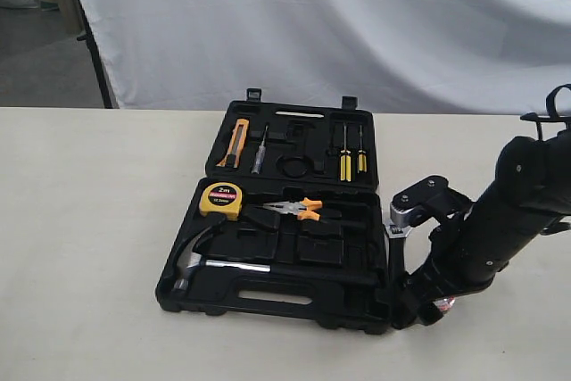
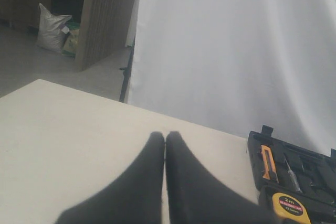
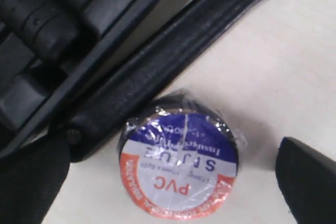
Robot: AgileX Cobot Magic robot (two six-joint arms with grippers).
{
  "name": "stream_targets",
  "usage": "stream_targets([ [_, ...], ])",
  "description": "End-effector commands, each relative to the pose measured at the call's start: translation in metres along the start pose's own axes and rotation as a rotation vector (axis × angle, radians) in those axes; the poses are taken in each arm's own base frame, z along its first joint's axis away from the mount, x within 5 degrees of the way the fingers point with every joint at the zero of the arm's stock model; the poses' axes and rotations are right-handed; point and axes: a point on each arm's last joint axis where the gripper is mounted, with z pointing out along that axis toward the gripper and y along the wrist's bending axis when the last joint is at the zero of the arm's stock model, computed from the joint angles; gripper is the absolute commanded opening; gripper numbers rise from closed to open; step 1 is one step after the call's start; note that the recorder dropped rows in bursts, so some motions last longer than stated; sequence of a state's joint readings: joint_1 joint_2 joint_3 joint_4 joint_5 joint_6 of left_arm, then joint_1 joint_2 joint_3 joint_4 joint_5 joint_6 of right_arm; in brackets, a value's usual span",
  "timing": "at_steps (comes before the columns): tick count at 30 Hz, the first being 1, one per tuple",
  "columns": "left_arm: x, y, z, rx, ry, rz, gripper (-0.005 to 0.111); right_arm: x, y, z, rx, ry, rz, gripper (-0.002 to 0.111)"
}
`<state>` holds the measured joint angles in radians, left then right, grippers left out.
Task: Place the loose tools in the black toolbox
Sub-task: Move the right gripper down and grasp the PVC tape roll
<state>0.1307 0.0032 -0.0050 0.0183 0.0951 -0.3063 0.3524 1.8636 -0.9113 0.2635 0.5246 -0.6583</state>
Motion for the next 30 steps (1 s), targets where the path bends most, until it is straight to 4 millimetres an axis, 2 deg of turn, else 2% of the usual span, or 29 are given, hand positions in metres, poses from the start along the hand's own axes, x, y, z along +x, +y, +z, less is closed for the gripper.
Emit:
stream_targets([
  [1, -0.002, 0.001, 0.0, -0.021, -0.02, 0.0, 0.001, 0.001, -0.003, 0.003, 0.025, 0.002, -0.043, 0.099],
  [7, -0.002, 0.001, 0.0, -0.021, -0.02, 0.0, 0.001, 0.002, -0.004, 0.003, 0.035, 0.01, -0.061, 0.099],
  [10, -0.002, 0.001, 0.0, -0.021, -0.02, 0.0, 0.001, 0.002, -0.004, 0.003, 0.035, 0.015, -0.065, 0.092],
  [13, -0.002, 0.001, 0.0, -0.021, -0.02, 0.0, 0.001, 0.002, -0.004, 0.003, 0.039, 0.018, -0.074, 0.074],
  [18, -0.002, 0.001, 0.0, -0.021, -0.02, 0.0, 0.001, 0.002, -0.004, 0.003, 0.042, 0.02, -0.065, 0.028],
  [22, -0.002, 0.001, 0.0, -0.021, -0.02, 0.0, 0.001, 0.003, -0.004, 0.001, 0.038, 0.026, -0.059, 0.0],
  [30, -0.002, 0.001, 0.0, -0.021, -0.02, 0.0, 0.001, -0.001, 0.0, -0.028, 0.045, -0.011, -0.027, 0.0],
])
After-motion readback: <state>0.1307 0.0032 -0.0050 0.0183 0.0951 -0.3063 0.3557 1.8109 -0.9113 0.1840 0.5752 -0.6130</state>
